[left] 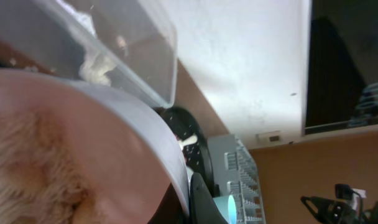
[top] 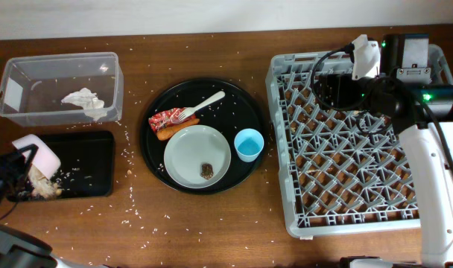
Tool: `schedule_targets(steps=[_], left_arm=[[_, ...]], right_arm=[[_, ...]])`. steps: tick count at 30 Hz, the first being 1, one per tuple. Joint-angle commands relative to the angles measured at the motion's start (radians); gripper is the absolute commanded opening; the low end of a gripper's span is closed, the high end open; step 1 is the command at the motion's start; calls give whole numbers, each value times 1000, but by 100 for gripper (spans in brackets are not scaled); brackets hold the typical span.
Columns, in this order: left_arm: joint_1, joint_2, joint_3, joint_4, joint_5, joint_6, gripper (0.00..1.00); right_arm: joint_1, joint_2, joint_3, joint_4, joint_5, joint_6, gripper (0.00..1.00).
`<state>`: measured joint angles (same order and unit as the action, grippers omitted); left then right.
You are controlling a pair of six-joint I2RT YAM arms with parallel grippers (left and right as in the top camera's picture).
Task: Sort waste into correct bins and load items into the dishwasher rack
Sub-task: 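Tip the pink bowl over the black tray to dump rice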
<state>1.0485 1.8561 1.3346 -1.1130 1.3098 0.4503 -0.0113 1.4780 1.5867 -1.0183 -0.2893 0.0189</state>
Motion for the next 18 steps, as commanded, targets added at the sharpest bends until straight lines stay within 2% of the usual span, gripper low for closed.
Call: schedule_targets(steps=[1, 5, 14, 16, 18], left_arm=[[3, 53, -23, 29, 147, 23, 0], [3, 180, -23, 26, 264, 6, 0], [3, 204, -24, -161, 264, 40, 0], [3, 204, -24, -157, 264, 61, 0], [0, 204, -23, -78, 241, 56, 0]], right_arm=[[5, -15, 18, -1, -14, -3, 87], [5, -15, 18, -18, -14, -3, 87], [5, -15, 18, -28, -14, -3, 87], [5, -15, 18, -30, -14, -3, 87], [5, -15, 18, -29, -14, 0, 86]])
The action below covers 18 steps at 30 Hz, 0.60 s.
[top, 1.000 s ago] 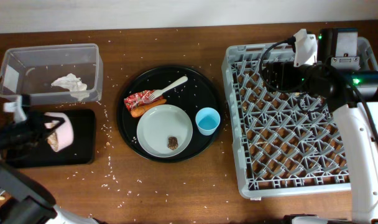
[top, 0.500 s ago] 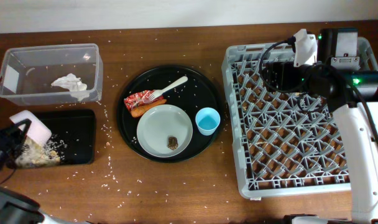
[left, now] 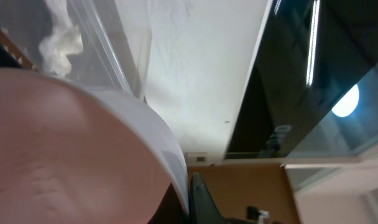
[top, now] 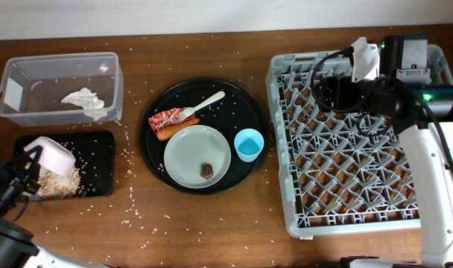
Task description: Sort waste into correct bins and load items into the dishwasher rack
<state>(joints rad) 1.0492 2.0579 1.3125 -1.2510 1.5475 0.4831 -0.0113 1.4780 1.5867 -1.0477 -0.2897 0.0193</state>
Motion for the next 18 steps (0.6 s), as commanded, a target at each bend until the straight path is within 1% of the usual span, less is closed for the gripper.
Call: schedule_targets(steps=[1, 2, 3, 5, 6, 7, 8, 9, 10, 11, 12, 13, 14, 15, 16, 17, 18], left_arm=[[-7, -2, -1, 0, 26, 56, 0], [-14, -11, 3, -28, 26, 121, 0], [-19, -23, 3, -26, 17, 139, 0], [-26, -38, 3, -103, 27, 150, 0], [-31, -54, 4, -111, 26, 220, 0], [-31, -69, 14, -53, -32, 273, 0], [-29, -70, 26, -18, -97, 181, 0], [-32, -75, 26, -45, -69, 188, 0], [-35, -80, 26, -47, -58, 243, 0], [-35, -83, 27, -14, -93, 267, 0], [-34, -83, 27, 29, -183, 105, 0], [-35, -83, 27, -60, -127, 4, 0], [-35, -84, 27, -179, -32, 54, 0], [-27, -86, 30, -142, 18, 250, 0], [-23, -85, 30, -8, -82, 214, 0], [-24, -84, 30, 61, -171, 95, 0], [-26, -84, 30, 58, -230, -106, 0]], right_arm=[[5, -15, 18, 0, -14, 0, 86], [5, -15, 18, 0, -14, 0, 87], [5, -15, 18, 0, -14, 0, 87], [5, -15, 18, -2, -14, 0, 87], [5, -15, 18, -4, -13, 0, 87], [5, -15, 18, -3, -13, 0, 86], [5, -15, 18, -1, -13, 0, 87], [5, -15, 18, -1, -13, 0, 87], [5, -15, 18, -1, -13, 0, 86], [5, -15, 18, -1, -13, 0, 87], [5, -15, 18, -1, -13, 0, 86], [5, -15, 18, -2, -13, 0, 87], [5, -15, 18, -4, -13, 0, 87], [5, -15, 18, -5, -13, 0, 87], [5, -15, 18, -5, -13, 0, 87], [5, -15, 18, -4, -13, -1, 87], [5, -15, 18, -4, -13, -1, 87]])
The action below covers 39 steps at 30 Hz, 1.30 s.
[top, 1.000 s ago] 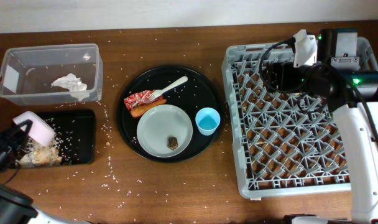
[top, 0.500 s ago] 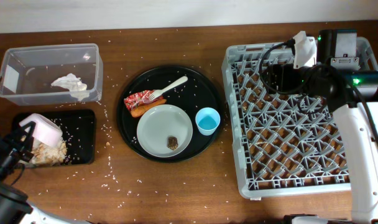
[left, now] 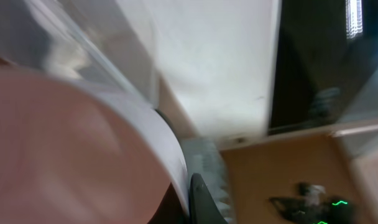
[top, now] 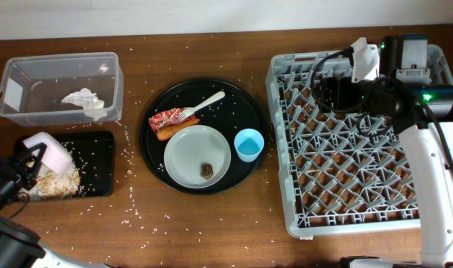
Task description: Sort waste into correct bins and load items into the dishwasher rack
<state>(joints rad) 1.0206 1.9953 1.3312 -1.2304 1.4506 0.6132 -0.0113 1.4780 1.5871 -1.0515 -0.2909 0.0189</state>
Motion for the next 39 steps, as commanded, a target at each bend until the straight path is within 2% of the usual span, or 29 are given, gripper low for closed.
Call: schedule_targets(steps=[1, 2, 3, 4, 5, 6, 7, 8, 9, 10, 11, 12, 16, 18, 19, 21, 22, 23, 27, 28, 32, 39], left_arm=[[-2, -26, 11, -99, 2, -178, 0], [1, -27, 12, -107, 72, -72, 0], [3, -27, 12, -74, 72, -71, 0], [-2, -27, 11, -146, 82, -175, 0], [-11, -29, 11, -262, 124, -129, 0], [-18, -29, 19, -288, 124, -68, 0], [-17, -29, 22, -193, 119, -11, 0], [-13, -27, 22, -76, 70, -63, 0], [-15, -27, 22, -109, 8, -267, 0], [-26, -36, 22, -201, 80, -179, 0], [-45, -56, 27, -273, 124, -32, 0], [-75, -84, 55, -297, 114, 50, 0], [-216, -179, 202, -245, 61, 111, 0], [-327, -190, 311, -179, -53, 106, 0], [-412, -190, 362, -127, -135, 51, 0], [-591, -190, 396, 68, -373, -209, 0], [-717, -189, 396, 195, -586, -386, 0], [-804, -189, 396, 254, -723, -441, 0], [-1176, -161, 396, 412, -1235, -455, 0], [-1249, -138, 396, 443, -1308, -455, 0], [-1442, 5, 396, 530, -1385, -440, 0], [-1532, 132, 395, 496, -1361, -440, 0]], right_arm=[[5, -15, 17, -1, -12, 0, 87], [5, -15, 17, -1, -12, 0, 87], [5, -15, 17, -1, -12, 0, 87], [5, -15, 17, -1, -12, 0, 87], [5, -15, 17, -4, -12, -1, 87], [5, -15, 17, -4, -12, 0, 87], [5, -15, 17, -2, -12, 0, 87], [5, -15, 17, 2, -12, 0, 87], [5, -15, 17, 7, -12, 0, 86], [5, -15, 17, 7, -12, 0, 86], [5, -15, 17, 7, -12, 0, 87], [5, -15, 17, 7, -12, 0, 87], [5, -15, 17, 7, -13, 0, 87], [5, -15, 17, 7, -13, 0, 86], [5, -15, 17, 7, -13, 0, 87], [5, -15, 17, 7, -12, 0, 87], [5, -15, 17, 7, -12, 0, 87], [5, -15, 17, 7, -12, 0, 87], [5, -15, 17, 7, -12, 0, 87], [5, -15, 17, 7, -12, 0, 87], [5, -15, 17, 0, -12, 0, 87], [5, -15, 17, -6, -11, -1, 87]])
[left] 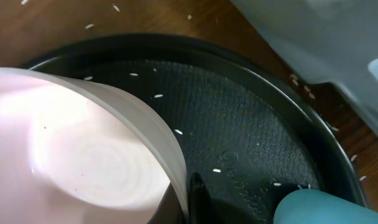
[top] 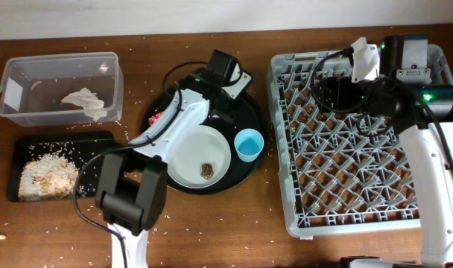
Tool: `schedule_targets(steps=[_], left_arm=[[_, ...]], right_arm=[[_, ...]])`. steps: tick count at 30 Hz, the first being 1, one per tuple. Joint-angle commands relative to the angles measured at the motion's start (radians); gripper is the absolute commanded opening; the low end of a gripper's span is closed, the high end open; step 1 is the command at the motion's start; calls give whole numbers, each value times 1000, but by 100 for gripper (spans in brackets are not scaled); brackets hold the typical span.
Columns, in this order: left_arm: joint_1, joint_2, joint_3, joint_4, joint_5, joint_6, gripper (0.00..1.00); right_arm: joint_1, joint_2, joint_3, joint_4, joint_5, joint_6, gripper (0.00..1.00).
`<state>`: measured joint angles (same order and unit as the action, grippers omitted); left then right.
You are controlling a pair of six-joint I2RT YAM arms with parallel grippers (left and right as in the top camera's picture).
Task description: Sort waste into correct bins and load items into the dishwasher rack
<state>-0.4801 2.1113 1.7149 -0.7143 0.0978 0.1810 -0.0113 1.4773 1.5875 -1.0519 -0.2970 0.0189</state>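
My left gripper (left: 186, 199) is shut on the rim of a pale pink bowl (left: 83, 155), which is empty inside. It hangs low over the back right of the round black tray (left: 251, 143), close to the blue cup (left: 326, 208). Overhead, the left gripper (top: 230, 80) covers the bowl and the fork. On the tray lie a white plate (top: 185, 156) with a brown scrap (top: 206, 170), the blue cup (top: 249, 144) and a red wrapper (top: 158, 117). My right gripper (top: 331, 89) hovers over the grey dish rack (top: 360, 186); its jaws are not readable.
A flat black rectangular tray (top: 92, 149) at the left holds a heap of rice (top: 44, 179). Behind it a clear bin (top: 18, 74) holds a crumpled tissue (top: 83, 100). Rice grains lie scattered on the wooden table. My left arm (top: 163, 138) crosses the round tray's left side.
My left gripper, with the pink bowl still in it, has gone from over the rectangular tray at the far left to over the round tray's back right. The right arm has not moved.
The pink bowl was tilted over the rectangular tray with rice in it. At the following two moments the rice lay heaped in that tray and the bowl was still held above it. Now the empty bowl is over the round tray beside the blue cup.
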Motion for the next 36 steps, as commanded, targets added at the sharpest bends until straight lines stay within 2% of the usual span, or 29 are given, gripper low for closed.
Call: schedule_targets(steps=[1, 2, 3, 4, 6, 9, 12, 14, 19, 22, 25, 27, 28, 32, 36], left_arm=[[-41, 17, 9, -33, -9, -8, 1], [-48, 17, 4, -37, -9, -8, 8], [-50, 17, 4, -39, -9, -8, 31], [-50, 17, 5, -38, -9, -8, 41], [-45, 17, 6, -38, -9, -8, 49], [2, 14, 67, -90, -8, -84, 49], [109, 14, 287, -305, -8, -144, 50], [173, 14, 438, -447, -8, -143, 51], [327, 14, 669, -692, -8, -153, 51], [468, 13, 735, -743, -8, -159, 51], [544, 14, 735, -758, -9, -159, 51], [587, 14, 735, -757, -9, -159, 51], [600, 15, 734, -753, -9, -158, 51], [601, 18, 732, -732, -11, -127, 51], [601, 26, 675, -688, -12, -128, 51]], right_arm=[[5, -14, 16, -11, -5, -1, 87], [5, -14, 16, -14, -5, -5, 87], [5, -14, 16, -14, -5, -4, 87], [5, -14, 16, -12, -5, -4, 87], [5, -14, 16, 5, -6, -4, 87], [13, -14, 16, 67, -8, 27, 87], [78, -11, 16, 158, -5, 49, 86], [136, -9, 16, 254, -5, 59, 86], [230, 1, 17, 476, -5, 167, 82], [362, 18, 18, 583, 132, 180, 83], [470, 73, 24, 636, 209, 130, 83], [537, 182, 66, 602, 209, 122, 83], [562, 285, 113, 517, 253, 116, 86], [545, 472, 174, 325, 290, 82, 99], [492, 521, 174, 250, 291, 82, 99]])
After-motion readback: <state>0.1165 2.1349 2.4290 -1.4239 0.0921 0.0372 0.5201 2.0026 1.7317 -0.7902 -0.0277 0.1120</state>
